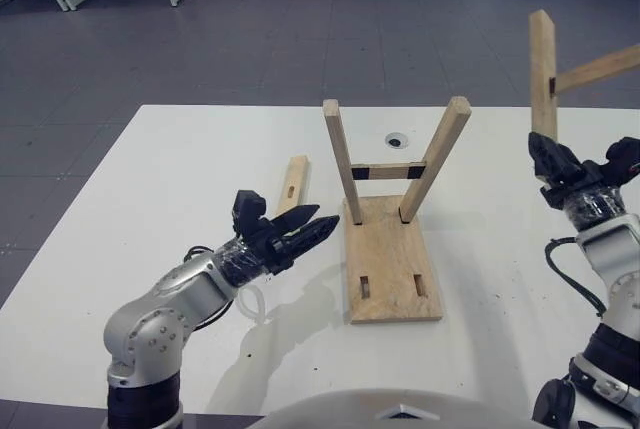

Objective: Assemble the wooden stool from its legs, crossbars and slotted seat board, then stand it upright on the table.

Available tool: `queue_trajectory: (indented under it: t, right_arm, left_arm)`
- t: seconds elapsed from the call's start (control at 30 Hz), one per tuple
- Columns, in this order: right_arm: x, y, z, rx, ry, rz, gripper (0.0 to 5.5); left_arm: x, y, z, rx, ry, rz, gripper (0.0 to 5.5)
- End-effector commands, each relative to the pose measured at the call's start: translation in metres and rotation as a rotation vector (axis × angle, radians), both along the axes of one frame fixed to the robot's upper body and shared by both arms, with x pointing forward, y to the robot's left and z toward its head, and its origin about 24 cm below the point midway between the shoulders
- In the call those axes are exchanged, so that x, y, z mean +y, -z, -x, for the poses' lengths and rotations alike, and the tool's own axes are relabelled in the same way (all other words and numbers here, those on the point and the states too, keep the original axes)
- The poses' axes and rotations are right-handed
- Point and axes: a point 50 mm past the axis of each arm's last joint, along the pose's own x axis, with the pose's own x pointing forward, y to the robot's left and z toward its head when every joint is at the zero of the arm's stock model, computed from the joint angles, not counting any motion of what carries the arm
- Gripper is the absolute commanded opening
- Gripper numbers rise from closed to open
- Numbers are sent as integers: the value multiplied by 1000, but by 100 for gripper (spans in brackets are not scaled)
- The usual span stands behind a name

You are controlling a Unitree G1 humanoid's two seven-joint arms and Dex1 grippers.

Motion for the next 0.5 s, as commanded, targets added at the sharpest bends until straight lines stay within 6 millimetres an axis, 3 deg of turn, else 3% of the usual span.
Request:
queue_trajectory:
  t: [0.03,0.13,0.27,0.5]
  right_arm:
    - [9,-48,29,-265,-507,-321,206]
    - [33,-53,39,-272,-729,-383,206]
    - [74,-37,52,-138,-967,-382,206]
    - [90,-18,49,-7,-1097,-308,206]
  left_arm:
    - [1,-30,-8,4,182,187,329]
    - [-15,-30,-10,29,232,215,329]
    - [-26,-38,-9,32,309,240,329]
    - [-32,-45,-7,46,378,248,329]
